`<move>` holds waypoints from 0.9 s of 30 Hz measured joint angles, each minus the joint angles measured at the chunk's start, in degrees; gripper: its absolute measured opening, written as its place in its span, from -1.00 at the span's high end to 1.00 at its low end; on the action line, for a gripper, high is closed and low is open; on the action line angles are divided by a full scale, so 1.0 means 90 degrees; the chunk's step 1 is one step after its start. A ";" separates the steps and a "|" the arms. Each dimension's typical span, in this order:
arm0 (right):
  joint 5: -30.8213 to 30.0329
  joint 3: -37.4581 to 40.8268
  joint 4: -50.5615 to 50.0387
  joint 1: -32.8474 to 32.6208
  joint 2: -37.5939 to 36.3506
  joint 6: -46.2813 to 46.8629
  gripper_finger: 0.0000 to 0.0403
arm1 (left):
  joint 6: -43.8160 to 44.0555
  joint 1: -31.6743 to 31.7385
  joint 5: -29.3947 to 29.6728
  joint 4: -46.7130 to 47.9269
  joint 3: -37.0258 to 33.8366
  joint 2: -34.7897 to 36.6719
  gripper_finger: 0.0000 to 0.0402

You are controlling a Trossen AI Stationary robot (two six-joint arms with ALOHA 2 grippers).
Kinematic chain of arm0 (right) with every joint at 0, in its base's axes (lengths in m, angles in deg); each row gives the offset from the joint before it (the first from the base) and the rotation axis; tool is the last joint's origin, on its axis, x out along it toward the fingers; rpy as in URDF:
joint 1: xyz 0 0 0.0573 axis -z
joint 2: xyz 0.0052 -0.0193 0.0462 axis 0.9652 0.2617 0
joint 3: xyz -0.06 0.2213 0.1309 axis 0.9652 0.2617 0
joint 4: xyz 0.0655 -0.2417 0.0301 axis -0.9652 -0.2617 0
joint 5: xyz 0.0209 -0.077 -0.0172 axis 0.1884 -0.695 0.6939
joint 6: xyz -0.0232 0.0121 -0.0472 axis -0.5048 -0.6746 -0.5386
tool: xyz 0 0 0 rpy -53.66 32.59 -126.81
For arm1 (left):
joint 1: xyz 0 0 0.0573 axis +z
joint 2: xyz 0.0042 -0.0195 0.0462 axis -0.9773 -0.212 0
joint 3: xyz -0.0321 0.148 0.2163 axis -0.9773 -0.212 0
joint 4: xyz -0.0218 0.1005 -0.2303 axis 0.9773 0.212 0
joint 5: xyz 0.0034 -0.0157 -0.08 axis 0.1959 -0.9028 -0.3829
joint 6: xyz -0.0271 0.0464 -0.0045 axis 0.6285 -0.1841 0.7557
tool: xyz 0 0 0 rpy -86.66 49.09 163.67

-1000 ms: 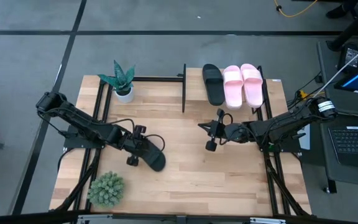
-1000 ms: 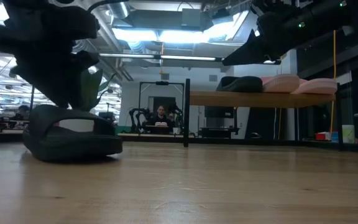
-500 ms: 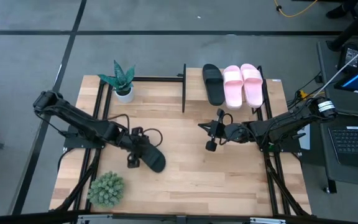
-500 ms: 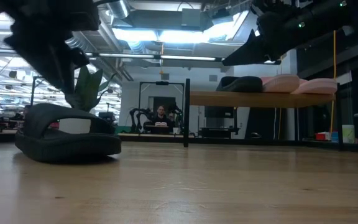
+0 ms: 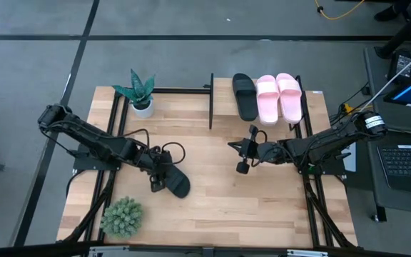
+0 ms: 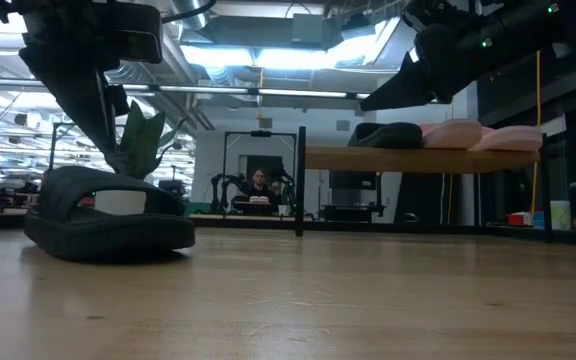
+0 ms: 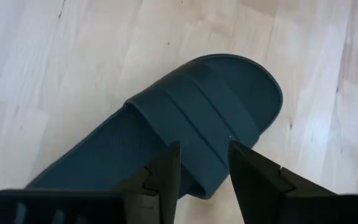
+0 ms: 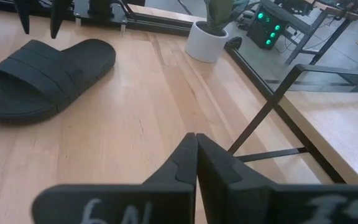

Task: Pick and place slides into the shelf
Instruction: Put the black slide on the shelf

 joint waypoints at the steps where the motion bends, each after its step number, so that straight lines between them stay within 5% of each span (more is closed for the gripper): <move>1: 0.0000 0.0000 -0.0005 0.0000 0.0000 -0.0001 0.95 | 0.0098 0.0000 -0.0027 -0.0005 0.0000 0.0000 0.37; 27: 0.0272 0.0000 -0.0231 0.0000 0.0000 -0.0028 0.95 | 0.1257 -0.0019 -0.0262 -0.0032 -0.0010 -0.0122 0.37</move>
